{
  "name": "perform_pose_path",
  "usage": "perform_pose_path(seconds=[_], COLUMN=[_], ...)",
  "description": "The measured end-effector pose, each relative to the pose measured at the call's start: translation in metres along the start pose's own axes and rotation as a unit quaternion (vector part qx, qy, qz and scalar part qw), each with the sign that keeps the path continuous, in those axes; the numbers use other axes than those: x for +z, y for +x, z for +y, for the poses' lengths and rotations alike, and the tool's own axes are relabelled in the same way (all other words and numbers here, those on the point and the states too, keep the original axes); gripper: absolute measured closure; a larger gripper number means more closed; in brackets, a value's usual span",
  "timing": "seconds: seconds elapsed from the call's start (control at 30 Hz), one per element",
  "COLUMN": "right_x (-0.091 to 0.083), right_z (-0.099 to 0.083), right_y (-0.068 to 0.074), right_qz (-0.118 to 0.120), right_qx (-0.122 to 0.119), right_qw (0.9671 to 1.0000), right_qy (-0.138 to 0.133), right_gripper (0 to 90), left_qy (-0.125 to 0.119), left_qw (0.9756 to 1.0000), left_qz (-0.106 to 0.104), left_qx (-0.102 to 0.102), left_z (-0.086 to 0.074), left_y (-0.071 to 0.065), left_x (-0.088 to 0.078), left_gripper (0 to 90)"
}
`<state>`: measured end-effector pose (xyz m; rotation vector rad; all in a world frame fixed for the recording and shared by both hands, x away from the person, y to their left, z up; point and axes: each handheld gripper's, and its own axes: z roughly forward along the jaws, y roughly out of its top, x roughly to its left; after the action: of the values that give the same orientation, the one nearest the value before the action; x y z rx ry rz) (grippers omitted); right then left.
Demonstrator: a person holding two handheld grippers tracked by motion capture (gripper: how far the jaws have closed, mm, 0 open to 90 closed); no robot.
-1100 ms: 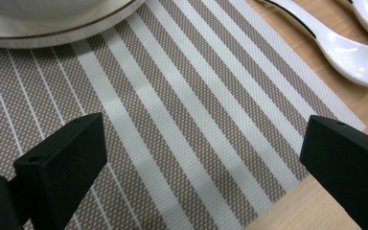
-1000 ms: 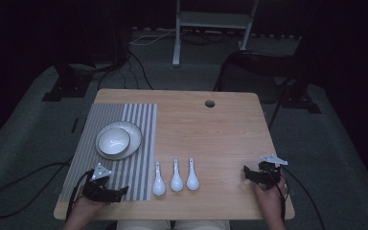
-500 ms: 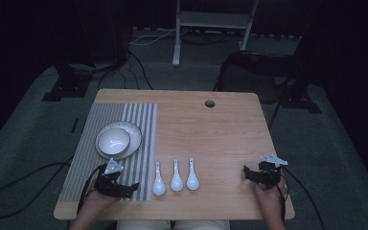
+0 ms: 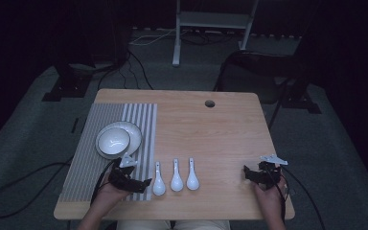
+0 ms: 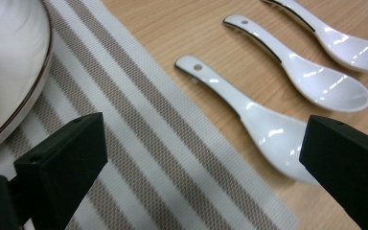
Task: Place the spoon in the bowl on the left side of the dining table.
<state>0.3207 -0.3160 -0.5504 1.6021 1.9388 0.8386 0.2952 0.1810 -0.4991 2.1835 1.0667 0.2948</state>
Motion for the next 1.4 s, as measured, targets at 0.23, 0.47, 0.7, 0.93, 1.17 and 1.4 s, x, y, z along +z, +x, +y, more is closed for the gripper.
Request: perform_pose_path(seconds=[0.23,0.47,0.7,0.93,1.17,1.4], right_x=[0.000,0.000,0.000,0.000,0.000,0.000], right_z=[0.000,0.000,0.000,0.000,0.000,0.000], right_y=[0.000,0.000,0.000,0.000,0.000,0.000], right_qz=[0.000,0.000,0.000,0.000,0.000,0.000], right_qx=[0.000,0.000,-0.001,-0.001,-0.001,-0.001], right_qw=[1.0000,1.0000,1.0000,1.0000,1.0000,1.0000], right_qy=[0.000,0.000,0.000,0.000,0.000,0.000], right_gripper=[11.7,11.7,11.8,11.8,11.8,11.9], left_qy=[0.003,0.005,0.025,0.040,0.059,0.080], left_qw=[1.0000,0.9997,0.9990,0.9984,0.9976,0.9963], left_qz=[-0.009,-0.018,-0.034,-0.040,-0.033,-0.029], left_qx=[0.000,0.013,0.015,0.011,0.011,0.014], left_z=[0.013,0.026,0.042,0.051,0.060,0.065], left_y=[-0.007,-0.017,-0.029,-0.035,-0.044,-0.049], left_x=[0.015,0.025,0.045,0.056,0.072,0.088], left_gripper=[2.5,6.2,6.3,6.3,6.2,14.7])
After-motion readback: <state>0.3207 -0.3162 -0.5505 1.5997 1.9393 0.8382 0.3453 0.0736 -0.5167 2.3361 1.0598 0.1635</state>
